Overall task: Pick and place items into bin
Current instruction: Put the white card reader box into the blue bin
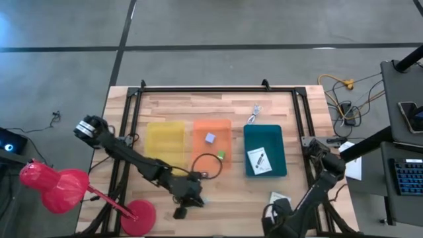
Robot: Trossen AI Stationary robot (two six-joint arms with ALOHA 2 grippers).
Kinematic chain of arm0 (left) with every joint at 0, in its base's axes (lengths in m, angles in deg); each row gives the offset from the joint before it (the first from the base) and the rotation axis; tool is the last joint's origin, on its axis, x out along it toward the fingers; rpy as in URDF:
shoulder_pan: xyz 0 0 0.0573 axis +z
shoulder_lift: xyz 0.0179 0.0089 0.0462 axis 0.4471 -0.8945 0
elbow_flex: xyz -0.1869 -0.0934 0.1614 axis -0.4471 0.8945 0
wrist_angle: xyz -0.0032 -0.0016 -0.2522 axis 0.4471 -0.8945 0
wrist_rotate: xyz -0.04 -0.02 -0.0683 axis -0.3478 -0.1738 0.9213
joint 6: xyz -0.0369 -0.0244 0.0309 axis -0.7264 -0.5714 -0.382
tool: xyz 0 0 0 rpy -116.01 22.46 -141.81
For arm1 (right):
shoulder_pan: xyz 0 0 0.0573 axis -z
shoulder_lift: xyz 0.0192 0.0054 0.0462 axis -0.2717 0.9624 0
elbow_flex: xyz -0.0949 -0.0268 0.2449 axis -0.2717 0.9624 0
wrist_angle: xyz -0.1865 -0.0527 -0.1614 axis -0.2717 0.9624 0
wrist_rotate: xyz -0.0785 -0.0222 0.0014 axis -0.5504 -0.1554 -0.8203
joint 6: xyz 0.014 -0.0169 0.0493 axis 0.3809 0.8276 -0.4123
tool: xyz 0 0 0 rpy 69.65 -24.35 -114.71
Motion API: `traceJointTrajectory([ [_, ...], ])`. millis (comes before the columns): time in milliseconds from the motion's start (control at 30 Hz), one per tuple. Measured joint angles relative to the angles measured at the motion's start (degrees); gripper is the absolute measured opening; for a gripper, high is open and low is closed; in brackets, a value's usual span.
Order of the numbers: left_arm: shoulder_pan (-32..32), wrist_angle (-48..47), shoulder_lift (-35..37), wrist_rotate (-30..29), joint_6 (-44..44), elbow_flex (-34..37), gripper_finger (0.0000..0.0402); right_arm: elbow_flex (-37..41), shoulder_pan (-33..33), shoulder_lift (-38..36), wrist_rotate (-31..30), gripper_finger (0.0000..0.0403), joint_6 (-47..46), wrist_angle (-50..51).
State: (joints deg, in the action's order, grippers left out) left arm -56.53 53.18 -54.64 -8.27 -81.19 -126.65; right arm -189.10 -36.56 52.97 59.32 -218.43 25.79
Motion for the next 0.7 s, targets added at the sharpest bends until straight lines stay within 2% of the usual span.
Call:
traceJointTrajectory([
  [100,0.2,-0.1,-3.4,0.0,0.0,-5.7,0.0004,5.2,-0.4,-2.1,-0.3,0.0034,0.0,-4.4],
  [167,0.3,-0.8,-5.0,0.0,-0.2,-8.6,0.0002,9.4,-0.9,-3.9,-0.2,0.0016,0.0,-8.4],
  [400,0.3,-8.7,-6.1,0.0,-0.6,-13.7,0.0,25.5,-1.9,-9.5,1.5,0.0012,-1.3,-23.2],
  [700,-0.1,-11.0,-5.4,-2.8,-5.0,-12.0,0.0,36.6,-1.4,-12.7,2.2,0.0012,-0.2,-26.7],
])
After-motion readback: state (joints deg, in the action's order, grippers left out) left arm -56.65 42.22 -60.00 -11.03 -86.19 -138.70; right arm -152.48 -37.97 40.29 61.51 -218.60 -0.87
